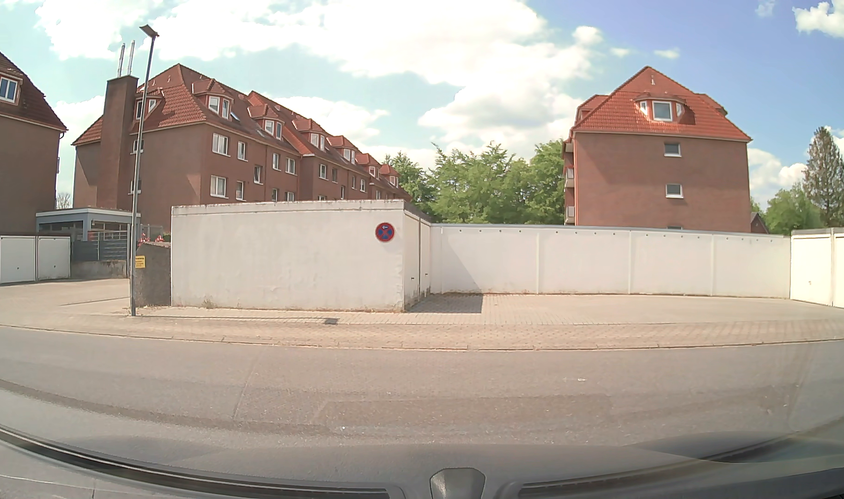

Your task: Follow the waypoints while adhering to traffic rules and regulations

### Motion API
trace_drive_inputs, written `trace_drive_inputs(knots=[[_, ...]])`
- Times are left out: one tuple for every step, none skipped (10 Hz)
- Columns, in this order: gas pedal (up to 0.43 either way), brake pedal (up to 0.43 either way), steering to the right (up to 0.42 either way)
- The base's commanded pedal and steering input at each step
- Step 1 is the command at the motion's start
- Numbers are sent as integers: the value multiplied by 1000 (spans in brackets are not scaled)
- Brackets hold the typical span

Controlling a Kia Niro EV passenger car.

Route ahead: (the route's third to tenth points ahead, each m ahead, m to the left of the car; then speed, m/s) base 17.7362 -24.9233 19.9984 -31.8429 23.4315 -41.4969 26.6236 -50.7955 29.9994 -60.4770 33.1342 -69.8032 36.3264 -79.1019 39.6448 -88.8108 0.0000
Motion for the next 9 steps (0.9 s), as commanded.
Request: trace_drive_inputs(knots=[[0,421,274],[0,409,274],[0,402,275],[0,390,276],[0,384,278],[0,366,280],[0,354,281],[0,335,281],[0,329,282]])
